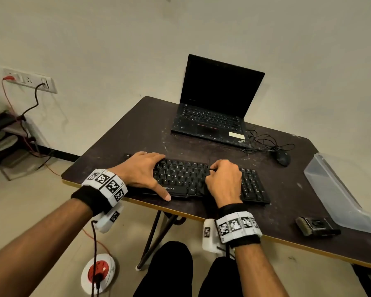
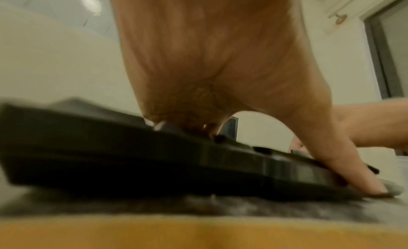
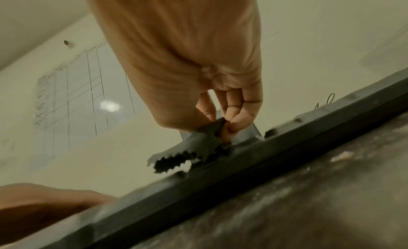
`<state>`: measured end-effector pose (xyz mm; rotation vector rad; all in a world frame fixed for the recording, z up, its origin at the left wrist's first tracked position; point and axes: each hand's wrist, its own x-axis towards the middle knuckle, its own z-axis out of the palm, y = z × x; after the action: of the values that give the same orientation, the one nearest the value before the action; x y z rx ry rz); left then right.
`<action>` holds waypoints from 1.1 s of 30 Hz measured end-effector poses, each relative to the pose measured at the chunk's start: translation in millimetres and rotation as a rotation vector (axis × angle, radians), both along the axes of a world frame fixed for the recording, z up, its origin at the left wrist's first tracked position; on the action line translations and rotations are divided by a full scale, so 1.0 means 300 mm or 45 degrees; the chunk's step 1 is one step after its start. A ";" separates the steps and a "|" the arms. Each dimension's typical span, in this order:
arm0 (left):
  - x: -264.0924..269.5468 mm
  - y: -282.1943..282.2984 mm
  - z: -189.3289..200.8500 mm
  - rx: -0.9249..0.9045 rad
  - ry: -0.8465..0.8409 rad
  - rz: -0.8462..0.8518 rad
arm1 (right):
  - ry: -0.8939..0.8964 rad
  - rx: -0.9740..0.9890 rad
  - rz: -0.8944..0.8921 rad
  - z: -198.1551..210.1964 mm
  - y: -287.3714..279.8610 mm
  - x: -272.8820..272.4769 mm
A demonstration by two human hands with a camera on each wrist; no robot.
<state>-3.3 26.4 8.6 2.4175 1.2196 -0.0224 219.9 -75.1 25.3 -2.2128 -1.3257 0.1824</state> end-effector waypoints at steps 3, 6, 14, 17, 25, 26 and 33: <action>-0.007 0.012 -0.018 0.056 -0.018 -0.008 | -0.010 -0.029 0.197 -0.009 0.024 -0.110; -0.015 0.013 -0.021 0.072 -0.035 -0.003 | -0.053 -0.064 0.325 -0.017 0.036 -0.136; -0.022 0.003 -0.030 0.130 -0.067 -0.033 | 0.064 -0.077 0.058 -0.030 0.061 0.024; -0.030 0.003 -0.053 0.156 -0.109 -0.051 | 0.162 -0.108 0.022 -0.035 0.093 0.017; -0.031 0.008 -0.075 0.230 -0.185 -0.094 | 0.180 -0.172 0.303 0.007 0.099 -0.151; -0.032 0.010 -0.076 0.238 -0.190 -0.099 | 0.143 -0.172 0.372 0.002 0.090 -0.176; -0.037 0.020 -0.095 0.237 -0.178 -0.096 | 0.123 -0.187 0.010 0.028 0.081 0.026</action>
<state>-14.5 32.4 -19.7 2.5735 1.1115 0.2437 227.6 -50.8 33.8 -2.2888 -1.3051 0.3964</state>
